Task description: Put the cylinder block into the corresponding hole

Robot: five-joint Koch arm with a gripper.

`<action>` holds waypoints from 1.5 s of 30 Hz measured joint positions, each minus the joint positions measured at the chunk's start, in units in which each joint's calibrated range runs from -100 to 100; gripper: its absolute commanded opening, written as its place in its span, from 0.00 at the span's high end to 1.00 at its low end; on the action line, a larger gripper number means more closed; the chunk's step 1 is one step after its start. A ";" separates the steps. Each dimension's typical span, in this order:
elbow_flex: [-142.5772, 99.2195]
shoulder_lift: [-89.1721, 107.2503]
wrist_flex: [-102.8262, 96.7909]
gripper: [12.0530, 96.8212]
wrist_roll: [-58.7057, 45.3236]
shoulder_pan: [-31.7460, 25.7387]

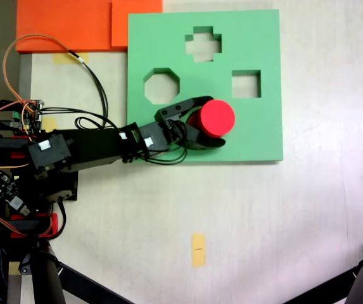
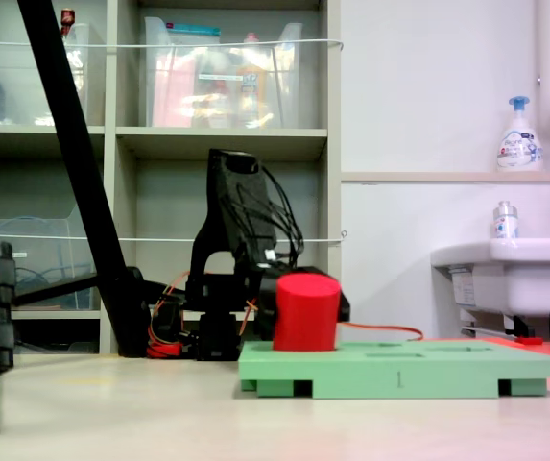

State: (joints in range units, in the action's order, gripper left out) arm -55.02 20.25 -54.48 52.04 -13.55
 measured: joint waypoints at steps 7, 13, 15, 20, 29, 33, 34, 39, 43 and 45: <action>0.10 -2.05 -0.20 0.58 -0.05 -0.15; -2.35 -2.05 -0.29 0.48 0.34 -0.93; -4.51 -2.05 -0.20 0.46 0.78 -1.37; -10.78 2.19 -1.17 0.43 1.12 -1.95; -16.85 8.34 -1.66 0.43 1.17 -2.20; -16.95 8.62 -2.25 0.24 1.22 -2.20; -16.85 8.07 -3.43 0.21 1.17 -2.20; -10.88 2.33 -6.75 0.20 1.22 -1.86; -5.10 -1.37 -6.75 0.20 1.22 -1.61; -1.37 -3.83 -6.75 0.20 1.22 -1.51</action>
State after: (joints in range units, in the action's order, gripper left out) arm -56.39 16.42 -61.23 53.26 -15.07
